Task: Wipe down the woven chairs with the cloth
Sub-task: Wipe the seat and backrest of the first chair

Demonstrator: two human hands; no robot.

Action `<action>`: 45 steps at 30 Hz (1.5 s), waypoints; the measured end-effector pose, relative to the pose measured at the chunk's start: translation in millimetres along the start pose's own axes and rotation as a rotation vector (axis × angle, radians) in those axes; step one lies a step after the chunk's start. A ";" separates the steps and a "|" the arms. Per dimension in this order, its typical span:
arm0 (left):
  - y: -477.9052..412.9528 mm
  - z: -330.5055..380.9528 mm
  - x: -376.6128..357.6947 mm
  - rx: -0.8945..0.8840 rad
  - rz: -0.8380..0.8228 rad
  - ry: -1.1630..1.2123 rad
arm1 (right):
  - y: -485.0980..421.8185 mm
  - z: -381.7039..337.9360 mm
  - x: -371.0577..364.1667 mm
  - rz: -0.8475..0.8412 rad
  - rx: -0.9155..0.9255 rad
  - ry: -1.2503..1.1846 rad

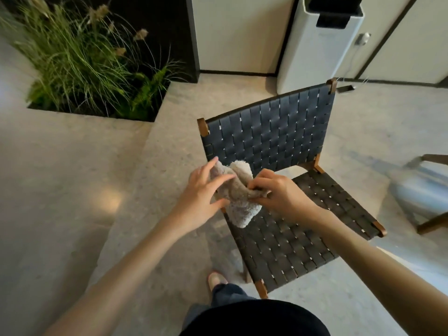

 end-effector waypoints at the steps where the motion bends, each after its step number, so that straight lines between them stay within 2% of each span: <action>1: -9.9 -1.3 7.2 -0.039 0.009 -0.029 | -10.1 -4.7 4.1 0.004 0.013 0.016; 4: -42.0 -10.7 28.3 -0.121 0.007 -0.038 | -38.0 -13.1 13.0 0.014 0.026 0.078; 8: -83.4 -31.8 49.7 -0.210 -0.018 -0.073 | -71.4 -7.6 18.3 0.085 -0.050 0.170; 11: -110.7 -52.5 59.6 -0.270 -0.096 -0.055 | -92.7 10.6 13.1 0.103 -0.215 0.305; 14: -139.3 -81.6 75.9 -0.248 -0.168 -0.008 | -102.7 30.5 0.0 0.028 -0.411 0.478; 17: -166.7 -111.2 85.4 -0.232 -0.264 -0.081 | -106.4 39.5 -10.6 0.012 -0.541 0.548; 19: -183.3 -127.1 84.9 -0.209 -0.363 -0.072 | -107.9 45.9 -18.7 0.031 -0.645 0.410; 21: -200.3 -136.8 82.5 -0.193 -0.441 -0.009 | -108.4 57.9 -30.5 0.046 -0.811 0.139; 24: -220.9 -144.0 77.5 -0.166 -0.489 0.065 | -102.9 73.0 -40.6 0.181 -1.011 -0.126; 29: -231.0 -151.6 49.5 -0.148 -0.590 0.142 | -79.1 84.7 -53.4 0.375 -1.166 -0.275; 33: -218.4 -157.9 18.5 -0.165 -0.690 0.187 | -55.6 87.4 -75.7 0.369 -1.173 -0.284; 36: -203.7 -168.2 -3.8 -0.162 -0.757 0.123 | -37.5 88.1 -100.5 0.344 -1.184 -0.366; 39: -203.4 -177.1 -8.2 -0.194 -0.666 0.077 | -29.1 93.7 -124.5 0.305 -1.203 -0.473; 41: -210.3 -184.8 -1.9 -0.145 -0.570 0.140 | -31.4 99.1 -132.8 0.317 -1.214 -0.557; 45: -227.1 -186.4 2.8 -0.064 -0.445 0.318 | -54.2 114.3 -131.1 0.476 -1.232 -0.691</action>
Point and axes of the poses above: each hand's wrist, its own y-axis away from the middle knuckle, its own x-axis out of the back of the hand, z = x × y, the point moved 10 cm from there along -y, towards the middle knuckle, and after that the axes turned 9 degrees about y, right-handed, at the moved point
